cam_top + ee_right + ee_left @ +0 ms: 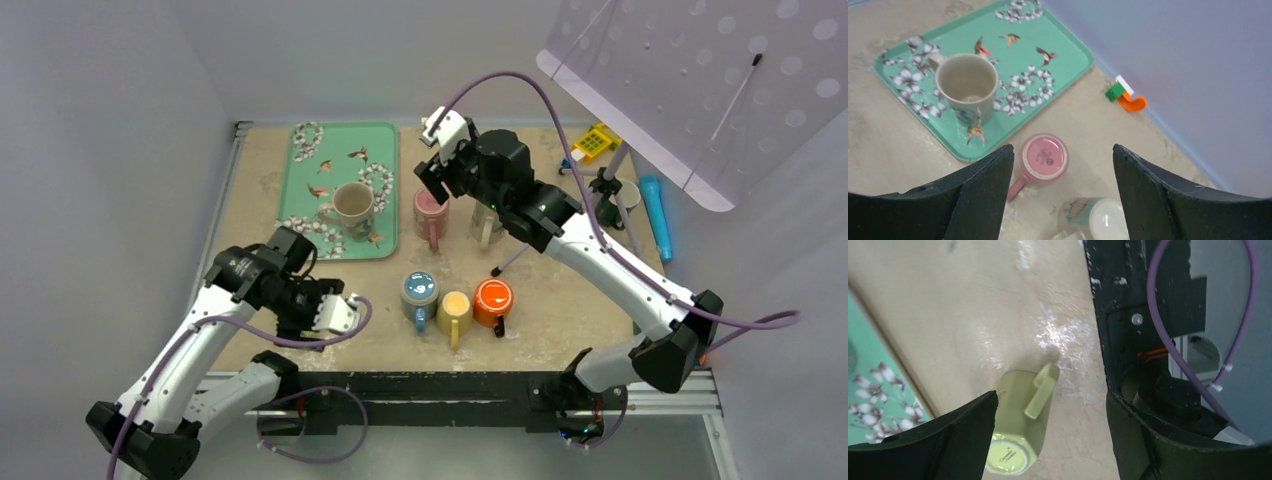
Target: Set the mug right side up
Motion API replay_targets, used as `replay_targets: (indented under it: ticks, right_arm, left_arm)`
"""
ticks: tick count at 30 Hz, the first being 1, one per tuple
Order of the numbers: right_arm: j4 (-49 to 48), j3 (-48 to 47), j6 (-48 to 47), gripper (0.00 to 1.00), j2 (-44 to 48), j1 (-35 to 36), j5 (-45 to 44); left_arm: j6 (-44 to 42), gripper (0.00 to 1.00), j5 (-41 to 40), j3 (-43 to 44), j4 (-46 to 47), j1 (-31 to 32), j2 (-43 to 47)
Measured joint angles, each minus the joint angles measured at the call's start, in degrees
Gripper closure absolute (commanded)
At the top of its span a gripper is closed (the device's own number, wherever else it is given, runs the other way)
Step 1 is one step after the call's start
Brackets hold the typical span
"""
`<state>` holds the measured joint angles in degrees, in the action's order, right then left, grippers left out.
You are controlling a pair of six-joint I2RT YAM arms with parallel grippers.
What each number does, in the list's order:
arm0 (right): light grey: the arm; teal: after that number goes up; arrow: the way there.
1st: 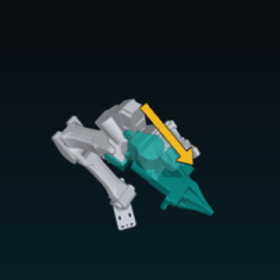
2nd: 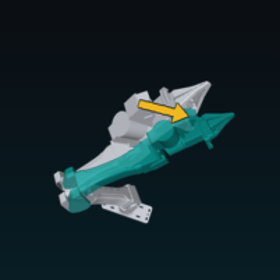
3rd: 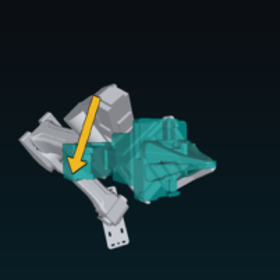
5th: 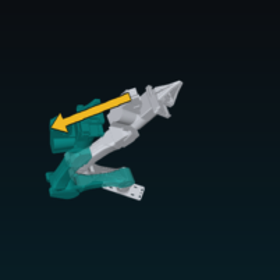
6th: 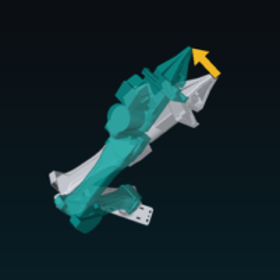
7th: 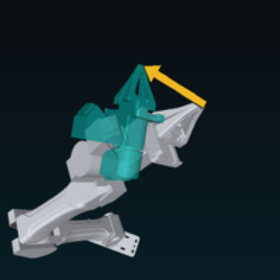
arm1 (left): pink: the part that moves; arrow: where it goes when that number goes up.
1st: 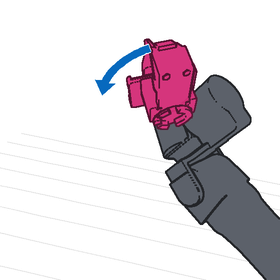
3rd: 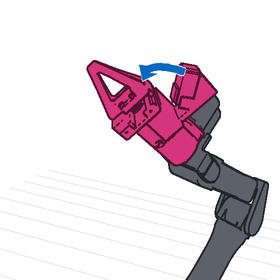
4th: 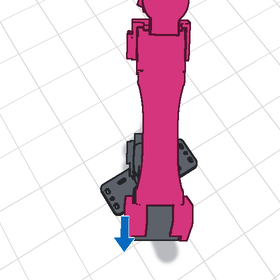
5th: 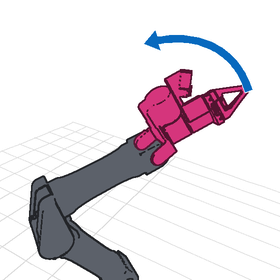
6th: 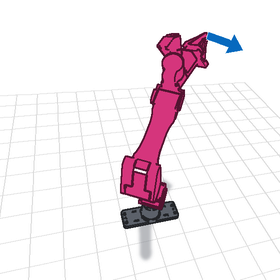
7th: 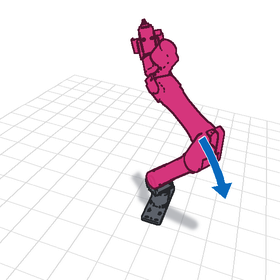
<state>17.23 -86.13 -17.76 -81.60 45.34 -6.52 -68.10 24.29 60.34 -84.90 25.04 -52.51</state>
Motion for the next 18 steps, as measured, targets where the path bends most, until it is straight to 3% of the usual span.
replay_targets:
  ticks: [5,10,13,16,18]
  right_arm:
    - [-1.36,8.28,2.69,0.24,1.44,-2.25,0.48]
    - [-0.9,10.69,3.85,0.24,1.11,-2.14,1.68]
    - [-1.64,10.69,4.26,0.25,1.14,-2.14,2.69]
    - [-2.12,10.69,4.74,0.25,1.14,-2.14,4.31]
    - [-2.51,10.69,5.03,0.25,1.14,-2.14,5.4]
  left_arm:
    - [-9.46,0.3,-5.25,-9.18,0.7,2.8,0.31]
    - [-17.73,0.23,-8.72,-17.77,4.7,3.56,-0.24]
    - [-20.35,0.26,-11.74,-21.86,9.2,3.67,-0.09]
    - [-21.14,0.36,-14.71,-24.87,16.15,3.65,-0.24]
    - [-21.75,0.49,-15.8,-26.16,20.28,3.67,-0.22]
